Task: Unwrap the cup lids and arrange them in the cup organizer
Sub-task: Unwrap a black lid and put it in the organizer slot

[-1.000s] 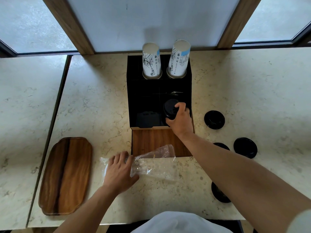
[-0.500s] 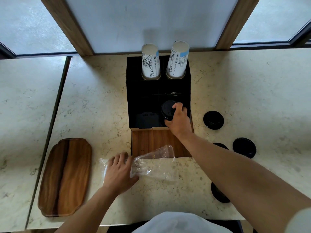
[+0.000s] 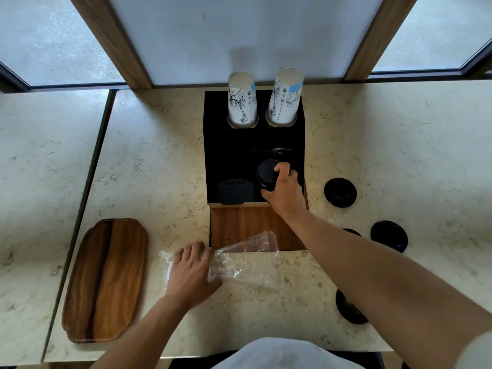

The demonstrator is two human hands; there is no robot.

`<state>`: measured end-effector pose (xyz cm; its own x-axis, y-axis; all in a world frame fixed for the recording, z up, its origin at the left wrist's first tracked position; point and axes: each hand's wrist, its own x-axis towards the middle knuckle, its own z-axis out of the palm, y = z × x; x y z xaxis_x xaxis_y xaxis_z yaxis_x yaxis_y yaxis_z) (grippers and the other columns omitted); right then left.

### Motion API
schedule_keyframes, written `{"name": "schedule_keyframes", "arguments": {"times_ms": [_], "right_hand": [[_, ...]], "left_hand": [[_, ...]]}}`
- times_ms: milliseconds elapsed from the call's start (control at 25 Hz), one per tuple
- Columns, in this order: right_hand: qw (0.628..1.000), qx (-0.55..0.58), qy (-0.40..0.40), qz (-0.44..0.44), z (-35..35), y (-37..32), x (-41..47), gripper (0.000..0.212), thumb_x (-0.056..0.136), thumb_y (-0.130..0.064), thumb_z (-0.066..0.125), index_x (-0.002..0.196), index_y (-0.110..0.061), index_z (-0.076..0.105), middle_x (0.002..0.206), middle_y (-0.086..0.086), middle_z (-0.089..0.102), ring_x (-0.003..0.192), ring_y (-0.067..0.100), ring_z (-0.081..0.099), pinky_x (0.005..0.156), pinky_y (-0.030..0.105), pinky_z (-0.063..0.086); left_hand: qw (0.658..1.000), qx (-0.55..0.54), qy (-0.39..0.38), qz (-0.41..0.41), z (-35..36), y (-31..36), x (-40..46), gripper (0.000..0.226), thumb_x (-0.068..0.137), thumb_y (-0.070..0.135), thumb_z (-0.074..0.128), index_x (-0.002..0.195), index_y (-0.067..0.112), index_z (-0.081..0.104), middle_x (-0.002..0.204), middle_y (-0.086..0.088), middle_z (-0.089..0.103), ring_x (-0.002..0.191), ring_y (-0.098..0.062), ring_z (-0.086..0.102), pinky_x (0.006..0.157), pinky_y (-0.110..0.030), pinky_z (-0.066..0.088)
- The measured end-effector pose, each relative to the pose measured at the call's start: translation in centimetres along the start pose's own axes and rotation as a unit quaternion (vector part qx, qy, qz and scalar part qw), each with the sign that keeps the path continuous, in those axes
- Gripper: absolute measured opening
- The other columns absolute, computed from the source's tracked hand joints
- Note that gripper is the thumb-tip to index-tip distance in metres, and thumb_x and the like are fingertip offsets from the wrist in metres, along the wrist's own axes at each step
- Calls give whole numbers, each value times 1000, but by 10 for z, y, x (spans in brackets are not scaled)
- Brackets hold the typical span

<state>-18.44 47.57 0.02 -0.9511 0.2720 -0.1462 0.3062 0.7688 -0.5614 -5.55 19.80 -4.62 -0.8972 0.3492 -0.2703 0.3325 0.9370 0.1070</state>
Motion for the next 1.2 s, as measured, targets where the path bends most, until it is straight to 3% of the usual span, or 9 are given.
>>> {"name": "schedule_keyframes", "arguments": {"times_ms": [440, 600, 760, 1000, 1200], "right_hand": [[1000, 5, 5, 27, 6, 1, 1, 65, 80, -24, 82, 126, -22, 37, 114, 14, 50, 59, 4, 41, 46, 13, 28], [998, 37, 24, 41, 8, 4, -5, 64, 81, -26, 81, 127, -23, 36, 116, 15, 52, 74, 18, 55, 48, 11, 30], [998, 19, 8, 63, 10, 5, -4, 63, 82, -25, 82, 124, -23, 35, 114, 15, 54, 73, 20, 55, 46, 14, 30], [997, -14, -14, 70, 6, -1, -2, 63, 85, -23, 79, 128, -25, 33, 119, 17, 51, 74, 23, 55, 57, 29, 45], [998, 4, -27, 49, 0, 0, -4, 66, 85, -22, 78, 133, -26, 34, 126, 18, 46, 74, 20, 53, 52, 18, 36]], "left_hand": [[1000, -1, 5, 0, -1, 0, 0, 75, 67, 69, 57, 125, 21, 59, 122, -7, 53, 110, -31, 52, 100, -47, 41], [1000, 1, 1, 1, -2, 0, 0, 76, 67, 69, 58, 127, 21, 59, 124, -7, 54, 112, -31, 52, 101, -47, 41], [1000, 6, -4, 1, -2, 1, 0, 78, 68, 69, 59, 128, 20, 59, 125, -9, 55, 114, -33, 53, 101, -48, 42], [1000, 4, -4, -2, -3, 0, 0, 77, 66, 68, 59, 125, 20, 60, 123, -8, 55, 112, -32, 53, 99, -48, 42], [1000, 3, -3, -1, -2, 0, 0, 77, 67, 69, 59, 127, 20, 59, 123, -8, 54, 112, -31, 52, 99, -47, 40]]}}
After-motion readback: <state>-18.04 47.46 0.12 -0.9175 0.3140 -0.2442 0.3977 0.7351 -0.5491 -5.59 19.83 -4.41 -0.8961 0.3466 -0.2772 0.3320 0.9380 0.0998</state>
